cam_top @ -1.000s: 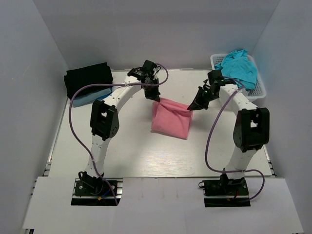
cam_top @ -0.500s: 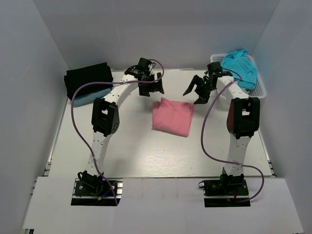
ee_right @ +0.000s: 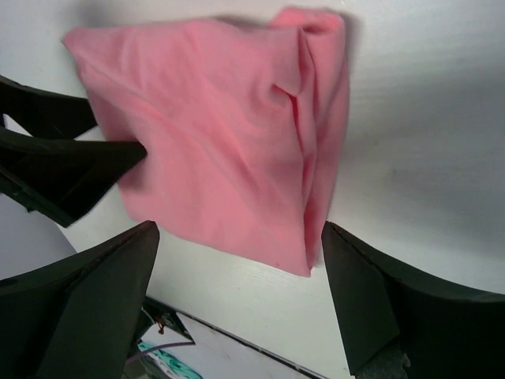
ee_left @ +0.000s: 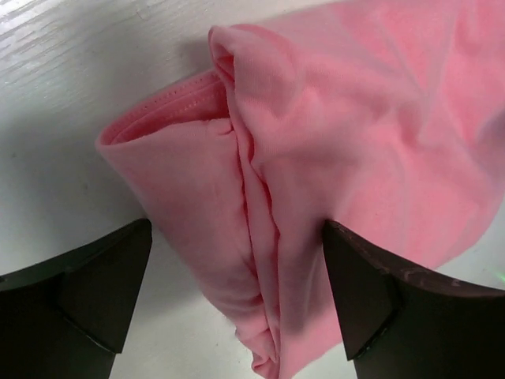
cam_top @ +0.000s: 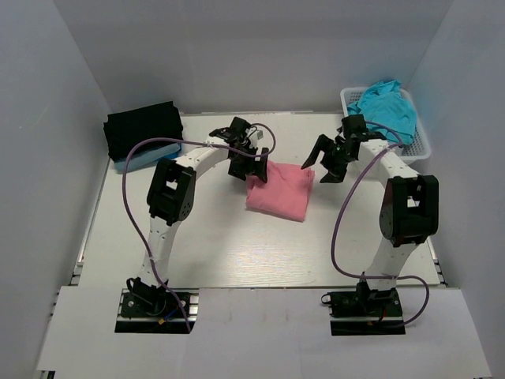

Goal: Fold and stack the t-shirts
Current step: Fold the long partially folded tshirt into a neat square, then put the neatly folded tshirt into the corner of the board with the left arm

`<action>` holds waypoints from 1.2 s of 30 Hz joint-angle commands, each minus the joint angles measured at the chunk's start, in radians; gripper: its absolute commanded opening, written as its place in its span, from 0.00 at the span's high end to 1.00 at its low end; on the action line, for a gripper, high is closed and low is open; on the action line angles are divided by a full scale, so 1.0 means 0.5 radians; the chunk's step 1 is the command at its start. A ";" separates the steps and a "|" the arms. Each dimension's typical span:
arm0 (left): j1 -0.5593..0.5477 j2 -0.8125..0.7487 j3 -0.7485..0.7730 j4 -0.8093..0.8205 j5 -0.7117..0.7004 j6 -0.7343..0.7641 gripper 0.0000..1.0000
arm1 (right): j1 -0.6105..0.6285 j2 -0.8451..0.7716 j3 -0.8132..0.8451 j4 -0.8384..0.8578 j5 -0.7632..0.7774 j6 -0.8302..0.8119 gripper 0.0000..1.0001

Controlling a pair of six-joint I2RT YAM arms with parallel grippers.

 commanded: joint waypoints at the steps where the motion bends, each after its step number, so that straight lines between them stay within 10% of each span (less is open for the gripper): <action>1: -0.006 -0.203 -0.059 0.205 0.060 -0.005 0.01 | -0.009 -0.103 -0.110 0.029 0.050 -0.031 0.10; 17: -0.214 -0.206 -0.106 0.270 -0.489 -0.042 0.10 | -0.003 -0.143 -0.205 0.059 0.001 -0.034 0.10; 32: -0.233 -0.255 -0.446 0.402 -0.149 -0.045 1.00 | -0.076 -0.265 -0.227 0.013 -0.002 -0.114 0.10; 36: -0.187 -0.283 -0.492 0.506 -0.035 -0.097 1.00 | -0.116 -0.345 -0.261 0.007 -0.023 -0.139 0.10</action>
